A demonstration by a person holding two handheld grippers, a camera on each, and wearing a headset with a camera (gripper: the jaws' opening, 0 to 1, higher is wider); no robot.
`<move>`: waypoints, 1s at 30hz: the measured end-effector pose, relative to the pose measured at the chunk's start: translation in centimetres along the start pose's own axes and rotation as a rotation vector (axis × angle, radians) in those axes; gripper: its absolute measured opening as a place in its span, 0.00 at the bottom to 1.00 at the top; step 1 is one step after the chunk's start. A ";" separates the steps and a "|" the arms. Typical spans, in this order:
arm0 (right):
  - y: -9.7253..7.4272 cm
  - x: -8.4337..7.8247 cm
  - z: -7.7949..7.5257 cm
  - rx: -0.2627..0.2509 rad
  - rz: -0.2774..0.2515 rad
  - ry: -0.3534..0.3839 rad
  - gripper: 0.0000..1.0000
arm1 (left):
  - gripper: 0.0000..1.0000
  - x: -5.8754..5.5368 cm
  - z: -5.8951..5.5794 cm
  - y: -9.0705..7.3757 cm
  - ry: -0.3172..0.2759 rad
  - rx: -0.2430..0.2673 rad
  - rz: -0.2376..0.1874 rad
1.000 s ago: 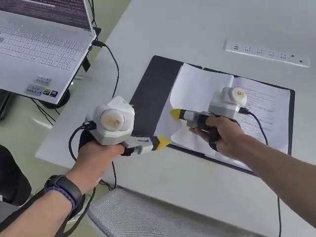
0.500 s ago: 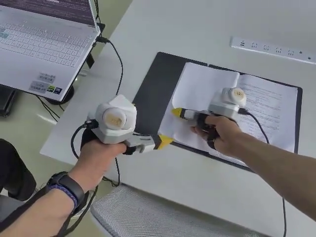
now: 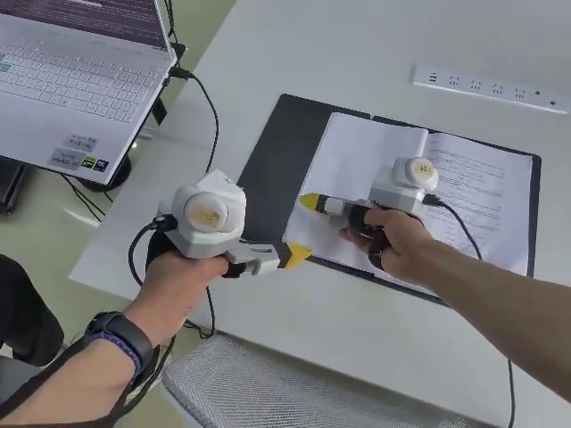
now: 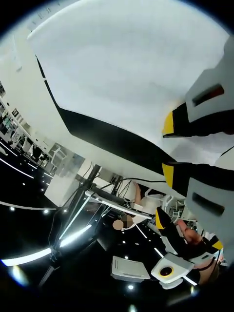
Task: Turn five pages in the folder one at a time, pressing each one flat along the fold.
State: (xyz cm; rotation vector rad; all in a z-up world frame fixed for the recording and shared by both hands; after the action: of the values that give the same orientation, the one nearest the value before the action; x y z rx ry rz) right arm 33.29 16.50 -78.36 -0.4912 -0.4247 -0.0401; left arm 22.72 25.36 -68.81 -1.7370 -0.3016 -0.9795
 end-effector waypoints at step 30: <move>-5.3 3.9 0.2 0.035 -0.152 -0.025 0.28 | 0.37 1.3 -0.1 4.8 0.088 -0.044 0.023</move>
State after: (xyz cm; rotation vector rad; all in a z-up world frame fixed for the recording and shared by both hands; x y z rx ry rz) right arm 36.07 12.12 -74.25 -0.4243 -0.4861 -0.1732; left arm 26.51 23.07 -71.09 -1.7277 -0.2048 -1.0494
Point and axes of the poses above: the centre of the closed fingertips' face, and the gripper's own axes: y roughly forward along the fingers, z roughly to its left, x roughly out of its top, the point moved 6 cm from there along -y, roughly backward along the fingers, and after that the axes turned 5 degrees about z, right-handed, at the moved point
